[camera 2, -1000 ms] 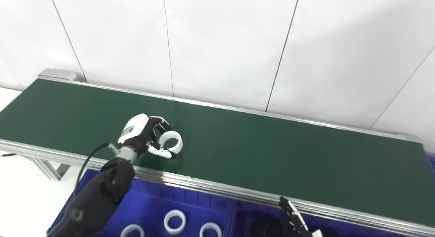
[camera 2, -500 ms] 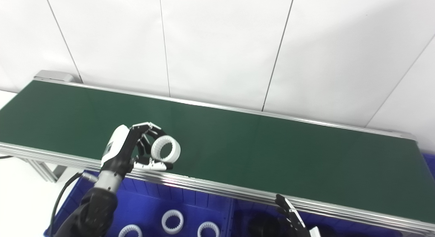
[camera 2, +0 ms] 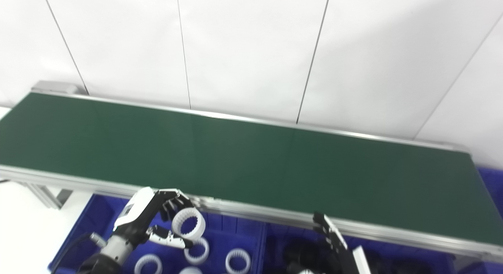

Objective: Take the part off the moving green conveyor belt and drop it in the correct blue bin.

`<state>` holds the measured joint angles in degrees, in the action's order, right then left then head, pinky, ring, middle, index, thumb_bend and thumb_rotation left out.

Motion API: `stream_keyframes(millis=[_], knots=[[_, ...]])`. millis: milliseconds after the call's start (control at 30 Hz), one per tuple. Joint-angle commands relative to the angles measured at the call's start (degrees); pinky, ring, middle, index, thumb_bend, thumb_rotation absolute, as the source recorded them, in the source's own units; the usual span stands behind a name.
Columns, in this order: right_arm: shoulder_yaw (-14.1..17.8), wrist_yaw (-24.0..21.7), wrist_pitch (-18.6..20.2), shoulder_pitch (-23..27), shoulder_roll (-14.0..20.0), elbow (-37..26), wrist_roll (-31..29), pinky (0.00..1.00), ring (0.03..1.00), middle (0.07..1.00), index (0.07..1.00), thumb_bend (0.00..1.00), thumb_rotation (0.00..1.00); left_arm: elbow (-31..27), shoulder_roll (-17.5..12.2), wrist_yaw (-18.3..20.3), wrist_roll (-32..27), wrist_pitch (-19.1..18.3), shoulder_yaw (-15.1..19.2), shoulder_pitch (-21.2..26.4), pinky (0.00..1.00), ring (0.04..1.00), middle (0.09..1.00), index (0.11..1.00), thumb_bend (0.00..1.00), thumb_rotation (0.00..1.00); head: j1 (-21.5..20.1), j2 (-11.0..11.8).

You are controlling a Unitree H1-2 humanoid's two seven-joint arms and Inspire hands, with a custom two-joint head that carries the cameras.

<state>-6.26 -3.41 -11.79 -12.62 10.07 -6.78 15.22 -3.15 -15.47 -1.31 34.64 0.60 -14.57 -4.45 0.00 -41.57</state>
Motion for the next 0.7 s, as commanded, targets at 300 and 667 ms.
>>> stream_keyframes(millis=[300, 667], knots=[[0.35, -0.64, 3.74, 0.77, -0.26, -5.10, -0.96, 0.76, 0.844, 0.888, 0.909, 0.79, 0.54, -2.40, -6.65, 5.99, 15.70, 0.26, -6.51, 3.15, 0.50, 0.555, 0.517, 0.470, 0.51, 0.00, 0.05, -3.17], [0.31, -1.10, 4.42, 0.89, -0.46, -5.98, -0.79, 0.75, 0.846, 0.887, 0.909, 0.78, 0.52, -5.56, -7.95, 12.90, 26.88, -3.03, -8.63, 3.93, 0.84, 0.808, 0.820, 0.782, 0.75, 0.25, -1.77, -4.35]])
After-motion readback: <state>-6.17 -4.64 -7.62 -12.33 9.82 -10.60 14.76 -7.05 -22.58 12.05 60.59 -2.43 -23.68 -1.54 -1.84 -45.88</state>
